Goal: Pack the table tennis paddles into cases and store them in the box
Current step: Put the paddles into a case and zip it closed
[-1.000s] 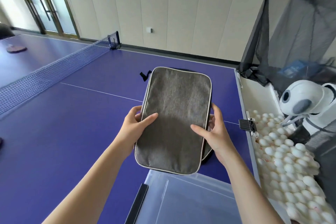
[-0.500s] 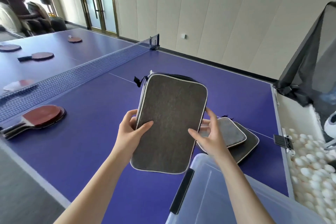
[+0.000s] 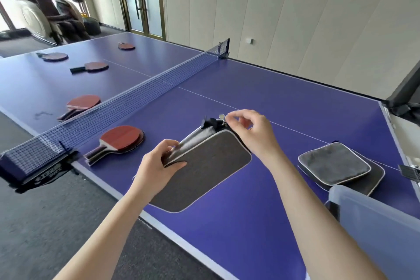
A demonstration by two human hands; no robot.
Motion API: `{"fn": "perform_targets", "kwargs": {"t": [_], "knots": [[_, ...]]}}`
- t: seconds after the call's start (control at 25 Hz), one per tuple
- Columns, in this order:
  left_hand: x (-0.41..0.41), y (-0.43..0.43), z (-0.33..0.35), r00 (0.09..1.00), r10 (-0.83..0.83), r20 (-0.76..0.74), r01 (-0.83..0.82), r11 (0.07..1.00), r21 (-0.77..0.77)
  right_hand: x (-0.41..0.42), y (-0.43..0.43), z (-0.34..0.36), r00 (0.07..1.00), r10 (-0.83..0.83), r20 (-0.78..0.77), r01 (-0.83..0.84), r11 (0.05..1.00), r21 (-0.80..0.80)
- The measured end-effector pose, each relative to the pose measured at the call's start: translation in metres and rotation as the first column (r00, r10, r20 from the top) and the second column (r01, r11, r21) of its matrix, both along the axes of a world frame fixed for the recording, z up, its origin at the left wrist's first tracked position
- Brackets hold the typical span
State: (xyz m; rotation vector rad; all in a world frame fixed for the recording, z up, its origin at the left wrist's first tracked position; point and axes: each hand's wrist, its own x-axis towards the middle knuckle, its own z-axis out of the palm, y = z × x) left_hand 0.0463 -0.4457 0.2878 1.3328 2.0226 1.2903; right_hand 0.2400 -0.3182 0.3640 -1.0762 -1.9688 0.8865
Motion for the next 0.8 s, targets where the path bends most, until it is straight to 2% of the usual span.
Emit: {"fn": "perform_targets", "kwargs": {"t": [0.08,0.2,0.32,0.48,0.8], "knots": [[-0.022,-0.004,-0.003,0.999,-0.017,-0.047,0.017,1.0,-0.018,-0.021,-0.003,-0.006,0.998,0.023,0.06,-0.019,0.998,-0.066],[-0.046,0.004,-0.009,0.993,-0.046,-0.105,0.042,0.998,-0.039,-0.041,0.003,-0.017,0.998,0.026,0.059,-0.016,0.988,-0.154],[-0.068,0.023,-0.016,0.988,-0.063,-0.138,0.057,0.997,-0.045,-0.064,0.019,-0.026,0.998,-0.019,0.053,0.027,0.989,-0.146],[-0.094,0.057,-0.024,0.997,-0.035,-0.064,0.034,0.999,-0.019,-0.094,0.052,-0.036,0.99,-0.136,-0.044,0.13,0.986,-0.108],[-0.149,0.136,-0.019,0.994,-0.091,0.053,0.092,0.996,-0.021,-0.124,0.128,-0.052,0.957,-0.273,-0.097,0.261,0.958,-0.12]]}}
